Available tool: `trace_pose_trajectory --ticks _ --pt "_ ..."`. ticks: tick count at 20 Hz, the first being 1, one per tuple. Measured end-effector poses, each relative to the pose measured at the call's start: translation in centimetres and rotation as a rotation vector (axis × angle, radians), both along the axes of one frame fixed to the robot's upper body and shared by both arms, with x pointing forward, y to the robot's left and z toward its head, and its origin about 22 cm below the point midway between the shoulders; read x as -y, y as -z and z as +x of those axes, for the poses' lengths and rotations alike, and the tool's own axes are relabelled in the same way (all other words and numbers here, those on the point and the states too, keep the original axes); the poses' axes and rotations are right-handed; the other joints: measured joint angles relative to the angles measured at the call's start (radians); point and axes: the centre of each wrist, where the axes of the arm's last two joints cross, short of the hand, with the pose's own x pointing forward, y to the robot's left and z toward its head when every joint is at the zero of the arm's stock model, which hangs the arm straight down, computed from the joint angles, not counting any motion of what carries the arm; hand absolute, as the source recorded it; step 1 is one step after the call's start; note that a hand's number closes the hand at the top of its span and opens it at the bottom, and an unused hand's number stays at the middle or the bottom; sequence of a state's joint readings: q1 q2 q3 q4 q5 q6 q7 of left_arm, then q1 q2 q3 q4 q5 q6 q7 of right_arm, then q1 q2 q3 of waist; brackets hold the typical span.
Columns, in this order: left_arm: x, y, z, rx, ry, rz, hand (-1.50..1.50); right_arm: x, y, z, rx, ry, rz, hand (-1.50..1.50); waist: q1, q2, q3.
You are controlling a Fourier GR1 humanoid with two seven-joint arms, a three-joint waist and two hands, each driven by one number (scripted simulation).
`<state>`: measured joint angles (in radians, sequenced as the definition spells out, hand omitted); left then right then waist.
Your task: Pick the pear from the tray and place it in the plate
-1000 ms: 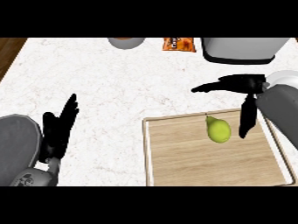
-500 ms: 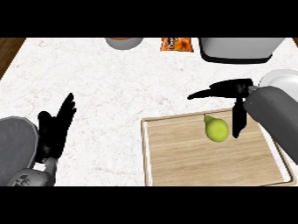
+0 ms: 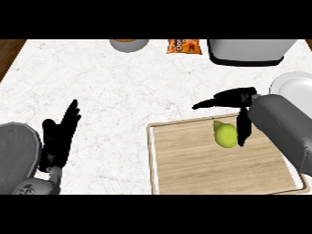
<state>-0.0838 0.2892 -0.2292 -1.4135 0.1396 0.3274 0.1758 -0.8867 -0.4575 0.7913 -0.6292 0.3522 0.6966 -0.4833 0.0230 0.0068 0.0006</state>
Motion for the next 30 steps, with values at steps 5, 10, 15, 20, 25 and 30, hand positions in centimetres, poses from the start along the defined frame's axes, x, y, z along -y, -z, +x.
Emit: trace_pose_trajectory --ticks 5,10,15,20,25,30 --pt "-0.3 0.2 -0.2 -0.005 0.0 -0.002 0.0 -0.4 0.4 0.0 -0.009 -0.006 -0.002 -1.5 -0.005 -0.002 0.0" --pt "-1.1 -0.1 -0.1 -0.006 -0.002 -0.004 0.0 -0.4 1.9 -0.5 -0.017 -0.02 -0.02 1.5 -0.005 -0.004 -0.003" --pt "-0.2 -0.1 -0.1 0.001 -0.003 0.005 0.0 -1.0 2.0 -0.5 0.027 -0.058 0.005 1.5 -0.007 -0.006 -0.004" --pt "-0.4 0.2 -0.3 0.0 -0.005 0.005 0.0 -1.0 2.3 -0.3 0.077 -0.071 0.039 1.5 -0.003 -0.007 -0.007" --pt "-0.4 -0.3 -0.4 -0.006 -0.015 -0.002 0.0 0.1 2.5 0.1 0.164 0.034 0.075 1.5 -0.012 -0.01 -0.005" --pt "-1.0 -0.2 -0.6 -0.017 -0.048 0.0 0.0 5.2 1.0 0.8 0.407 0.457 0.024 1.5 -0.05 -0.019 -0.002"
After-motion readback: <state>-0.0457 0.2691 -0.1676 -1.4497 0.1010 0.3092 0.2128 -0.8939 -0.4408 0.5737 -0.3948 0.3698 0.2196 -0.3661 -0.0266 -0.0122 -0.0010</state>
